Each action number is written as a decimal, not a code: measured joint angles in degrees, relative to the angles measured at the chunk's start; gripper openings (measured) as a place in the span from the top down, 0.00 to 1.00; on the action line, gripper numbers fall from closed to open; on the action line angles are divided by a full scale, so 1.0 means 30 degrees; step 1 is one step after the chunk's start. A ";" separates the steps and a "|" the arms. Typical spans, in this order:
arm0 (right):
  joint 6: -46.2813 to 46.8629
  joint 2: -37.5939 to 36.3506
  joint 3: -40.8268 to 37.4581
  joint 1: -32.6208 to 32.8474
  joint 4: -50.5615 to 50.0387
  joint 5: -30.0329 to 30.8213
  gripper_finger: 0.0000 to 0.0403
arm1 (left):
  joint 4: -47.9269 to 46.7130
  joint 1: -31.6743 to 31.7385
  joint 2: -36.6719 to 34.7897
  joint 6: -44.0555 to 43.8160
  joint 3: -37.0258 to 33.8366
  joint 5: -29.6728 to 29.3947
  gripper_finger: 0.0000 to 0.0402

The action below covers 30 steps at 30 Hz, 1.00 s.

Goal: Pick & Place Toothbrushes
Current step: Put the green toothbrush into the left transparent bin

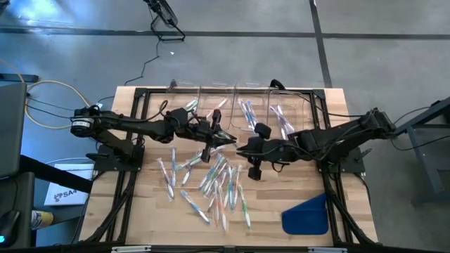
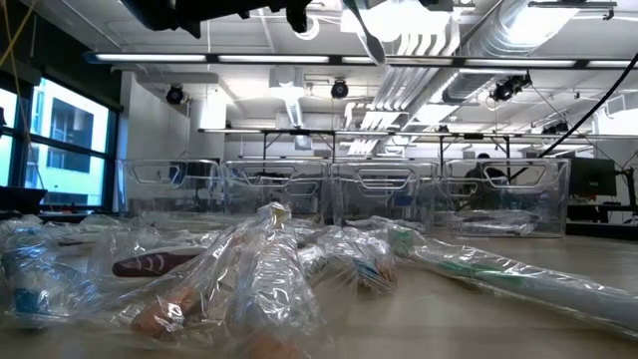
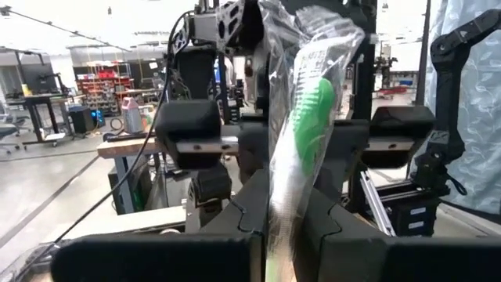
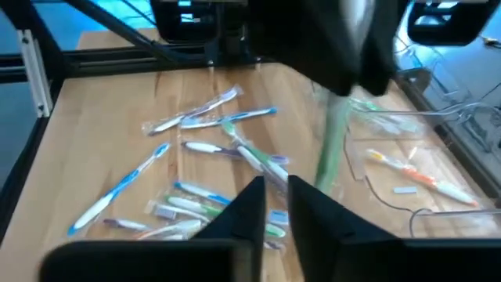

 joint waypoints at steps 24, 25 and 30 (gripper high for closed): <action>0.2240 -0.4541 0.0000 0.1037 -0.2285 -0.0896 0.64 | -0.8254 0.4367 -0.4882 0.0948 0.0015 0.1193 0.95; 0.2536 -0.4726 0.0000 0.1056 -0.2462 -0.1054 0.64 | -0.9052 0.4702 -0.5411 0.1120 0.0015 0.1117 0.95; 0.3826 -0.5493 0.0000 0.1281 -0.4836 -0.1305 0.64 | -1.2565 0.5977 -0.7807 0.2009 0.0027 -0.0745 0.95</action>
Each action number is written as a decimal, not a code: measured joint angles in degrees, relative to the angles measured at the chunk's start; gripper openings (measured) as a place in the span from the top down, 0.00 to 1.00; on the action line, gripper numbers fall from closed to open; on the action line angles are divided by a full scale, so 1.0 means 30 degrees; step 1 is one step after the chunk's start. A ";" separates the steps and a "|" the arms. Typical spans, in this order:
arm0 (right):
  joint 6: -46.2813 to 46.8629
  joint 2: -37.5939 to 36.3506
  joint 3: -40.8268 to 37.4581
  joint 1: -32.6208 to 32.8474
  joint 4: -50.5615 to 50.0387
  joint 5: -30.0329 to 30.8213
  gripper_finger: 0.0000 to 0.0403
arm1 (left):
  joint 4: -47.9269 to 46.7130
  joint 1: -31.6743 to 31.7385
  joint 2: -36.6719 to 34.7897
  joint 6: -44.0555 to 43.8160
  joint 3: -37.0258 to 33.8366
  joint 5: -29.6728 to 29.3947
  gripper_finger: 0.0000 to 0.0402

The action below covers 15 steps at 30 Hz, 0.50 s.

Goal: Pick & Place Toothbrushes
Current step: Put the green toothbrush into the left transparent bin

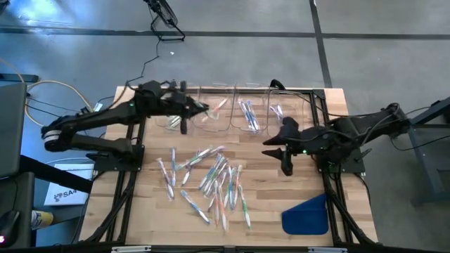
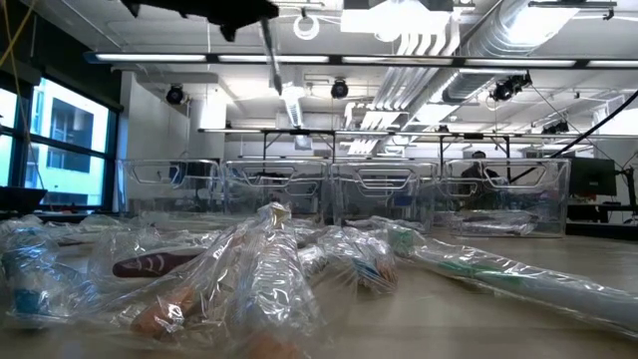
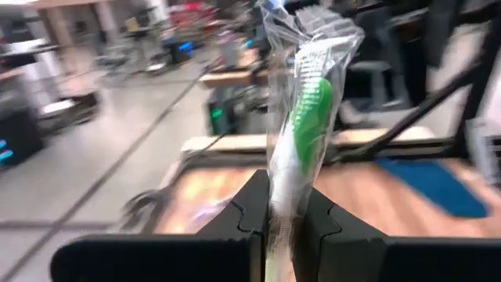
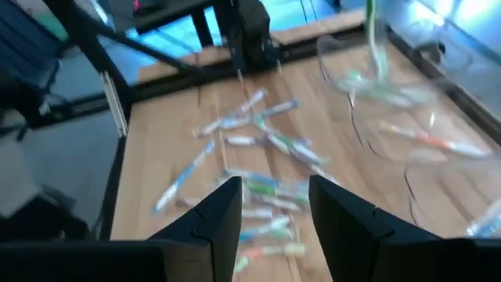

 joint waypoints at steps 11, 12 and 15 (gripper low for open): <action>0.1376 -0.0328 0.0000 0.0008 -0.4034 0.1242 0.73 | -0.4420 0.1635 -0.1380 0.0637 -0.0005 -0.3166 0.95; 0.1376 -0.0322 0.0000 0.0008 -0.4194 0.1228 0.77 | -0.4543 0.1863 -0.1384 0.0828 -0.0005 -0.3409 0.95; 0.1457 -0.0328 0.0000 0.0008 -0.4464 0.1213 0.88 | -0.5612 0.2741 -0.1387 0.1036 -0.0005 -0.4322 0.95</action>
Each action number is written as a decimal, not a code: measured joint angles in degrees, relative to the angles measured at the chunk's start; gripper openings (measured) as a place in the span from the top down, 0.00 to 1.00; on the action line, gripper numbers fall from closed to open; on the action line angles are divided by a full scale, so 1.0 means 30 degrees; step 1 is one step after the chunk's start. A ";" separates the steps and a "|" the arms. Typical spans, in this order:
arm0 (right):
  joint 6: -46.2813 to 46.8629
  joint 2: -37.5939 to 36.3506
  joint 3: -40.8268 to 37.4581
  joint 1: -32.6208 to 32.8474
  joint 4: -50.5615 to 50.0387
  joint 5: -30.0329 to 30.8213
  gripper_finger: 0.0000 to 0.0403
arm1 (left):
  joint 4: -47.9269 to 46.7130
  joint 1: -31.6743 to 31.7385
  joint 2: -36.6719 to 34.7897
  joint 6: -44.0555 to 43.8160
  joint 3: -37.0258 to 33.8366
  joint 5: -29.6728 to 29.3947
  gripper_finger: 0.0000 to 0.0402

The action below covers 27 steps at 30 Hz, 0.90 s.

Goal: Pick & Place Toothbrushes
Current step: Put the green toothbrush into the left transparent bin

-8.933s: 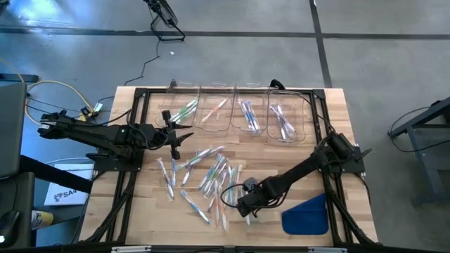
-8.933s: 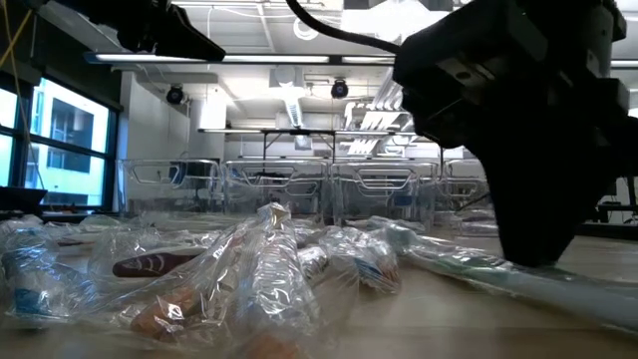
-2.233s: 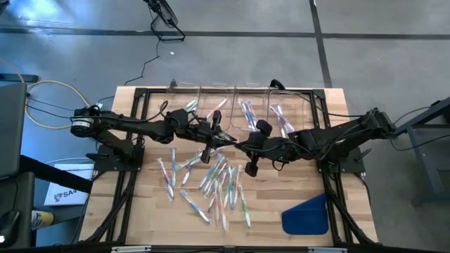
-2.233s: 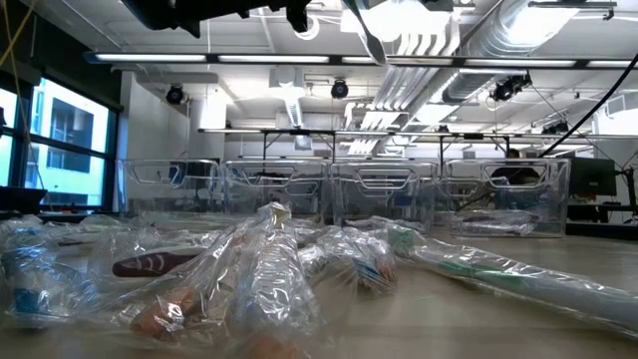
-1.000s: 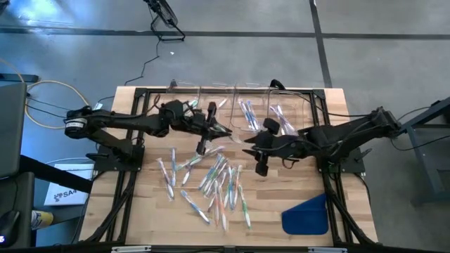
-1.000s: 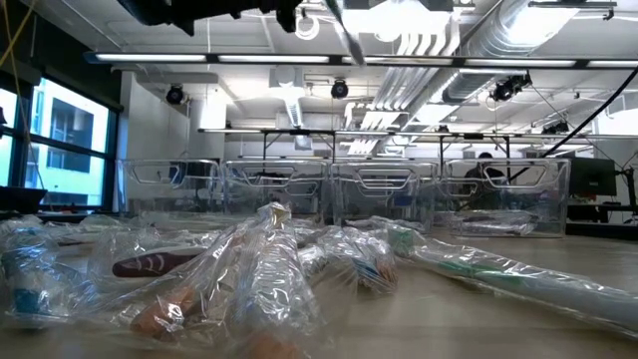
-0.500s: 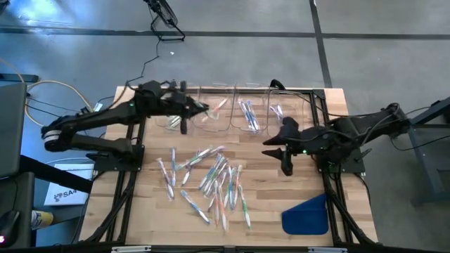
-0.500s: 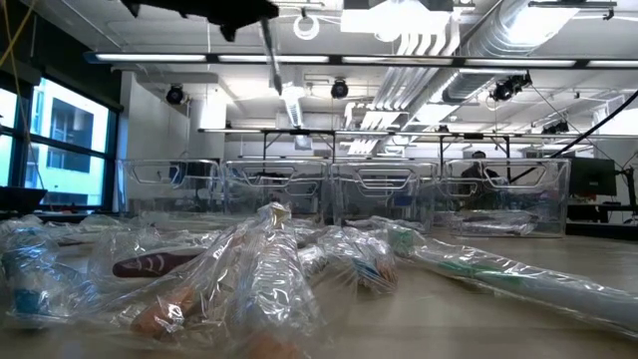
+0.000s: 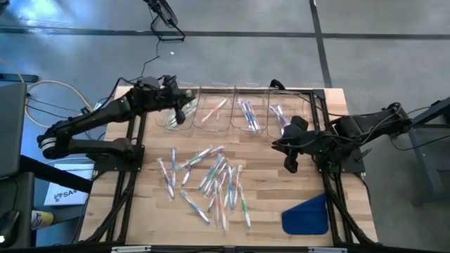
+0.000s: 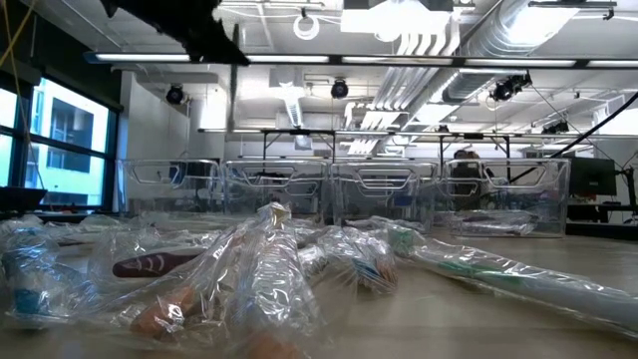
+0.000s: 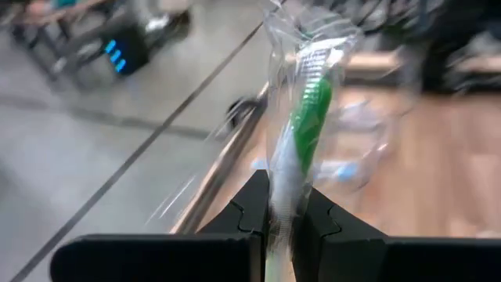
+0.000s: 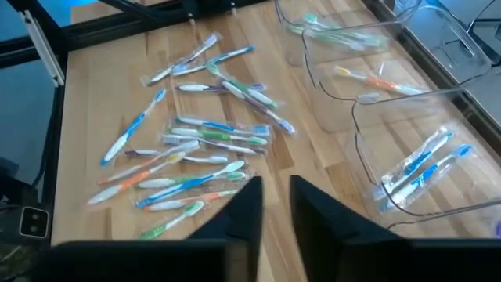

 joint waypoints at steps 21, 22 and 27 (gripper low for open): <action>-0.0046 0.0248 0.0000 0.0000 0.0019 0.0207 0.98 | -0.5308 0.4323 0.4068 -0.0761 -0.0007 -0.0581 0.95; -0.0042 0.0261 0.0000 0.0000 0.0019 0.0208 0.98 | -0.5271 0.4323 0.4389 -0.0874 -0.0007 -0.0512 0.95; 0.0028 0.0467 0.0000 0.0000 0.0033 0.0211 0.98 | -0.5342 0.4323 0.5800 -0.0903 -0.0007 -0.0361 0.95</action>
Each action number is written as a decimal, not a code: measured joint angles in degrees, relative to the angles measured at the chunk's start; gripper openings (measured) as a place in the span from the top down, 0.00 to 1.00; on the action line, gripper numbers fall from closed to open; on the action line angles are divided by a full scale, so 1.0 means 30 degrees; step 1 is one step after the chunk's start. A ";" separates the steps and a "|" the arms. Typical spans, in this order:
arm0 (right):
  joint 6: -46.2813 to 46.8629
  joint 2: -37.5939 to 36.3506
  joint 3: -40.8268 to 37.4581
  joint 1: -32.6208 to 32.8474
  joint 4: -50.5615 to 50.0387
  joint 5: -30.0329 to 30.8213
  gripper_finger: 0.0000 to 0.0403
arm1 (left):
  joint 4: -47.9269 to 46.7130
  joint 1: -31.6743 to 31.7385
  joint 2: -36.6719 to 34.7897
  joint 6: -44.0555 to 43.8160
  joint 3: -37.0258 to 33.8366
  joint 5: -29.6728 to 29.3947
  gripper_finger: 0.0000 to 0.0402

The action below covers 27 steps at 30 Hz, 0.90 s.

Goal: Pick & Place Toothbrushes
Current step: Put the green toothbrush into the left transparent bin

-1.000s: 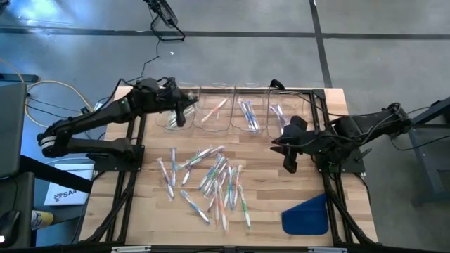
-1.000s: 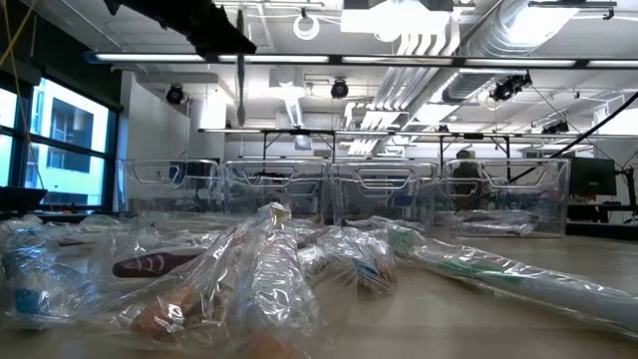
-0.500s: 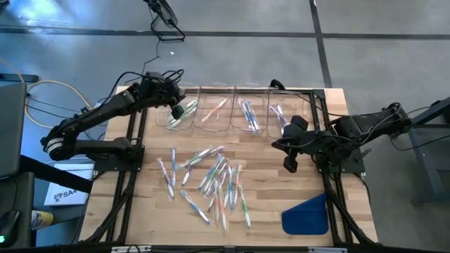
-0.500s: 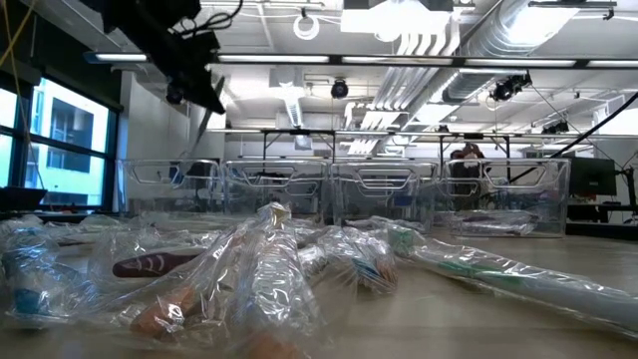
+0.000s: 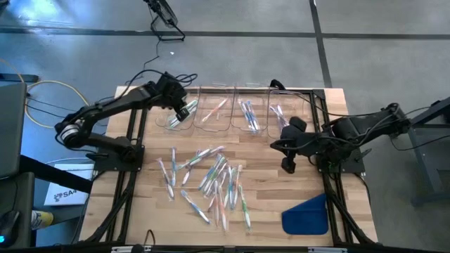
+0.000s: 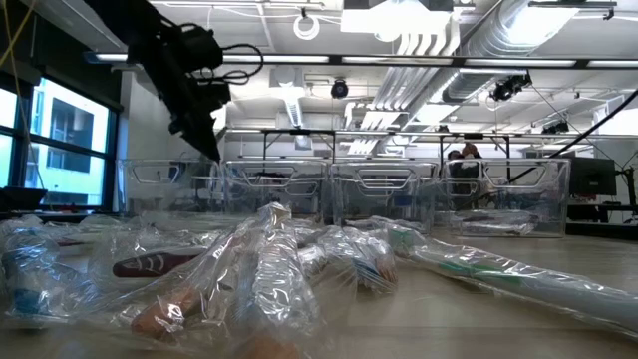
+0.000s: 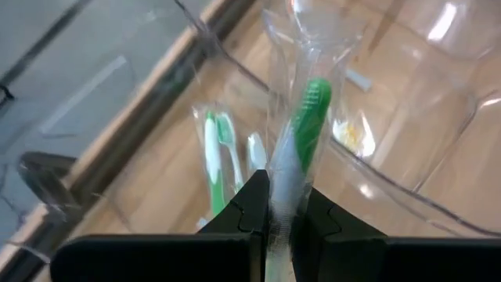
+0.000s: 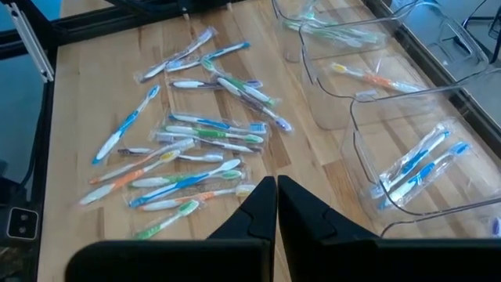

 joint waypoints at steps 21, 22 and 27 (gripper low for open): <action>0.0029 0.0889 0.0000 -0.0036 -0.0109 -0.0509 0.98 | 0.0107 -0.0015 0.1769 0.0466 0.0000 -0.0532 0.60; 0.0022 0.0889 0.0000 -0.0036 -0.0082 -0.0425 0.98 | 0.0212 -0.0015 0.1769 0.0473 0.0000 -0.0532 0.59; -0.0128 0.0443 0.0000 -0.0036 0.0058 -0.0200 0.99 | 0.0499 -0.0015 0.1506 0.0517 0.0000 -0.0539 0.55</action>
